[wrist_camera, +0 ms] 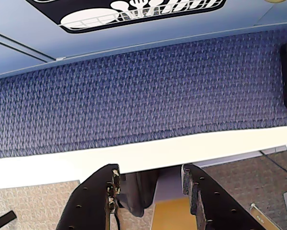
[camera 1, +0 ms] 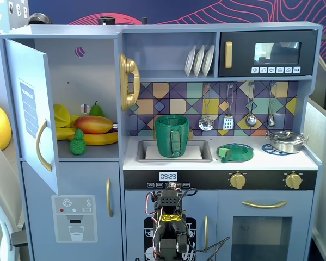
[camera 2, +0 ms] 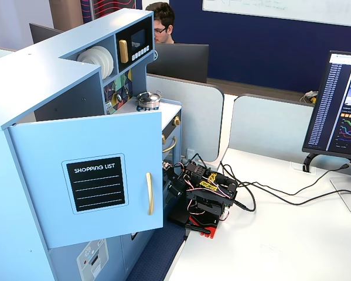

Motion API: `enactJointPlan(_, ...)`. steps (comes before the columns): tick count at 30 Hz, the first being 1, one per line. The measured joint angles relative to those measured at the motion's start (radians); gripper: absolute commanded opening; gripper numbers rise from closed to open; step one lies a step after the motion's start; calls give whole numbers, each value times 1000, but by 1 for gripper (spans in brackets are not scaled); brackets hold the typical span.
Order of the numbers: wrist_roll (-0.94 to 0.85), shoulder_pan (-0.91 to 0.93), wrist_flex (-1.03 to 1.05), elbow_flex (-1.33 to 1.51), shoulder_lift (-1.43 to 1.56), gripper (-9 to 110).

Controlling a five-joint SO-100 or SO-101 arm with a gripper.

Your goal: Pick up the green pineapple from the left cabinet and place it in the green recipient

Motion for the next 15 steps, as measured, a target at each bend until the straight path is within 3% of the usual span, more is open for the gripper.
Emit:
enactJointPlan(10, 0, 17, 0, 0, 0, 0)
enactJointPlan(15, 49, -110, -32, 0, -3, 0)
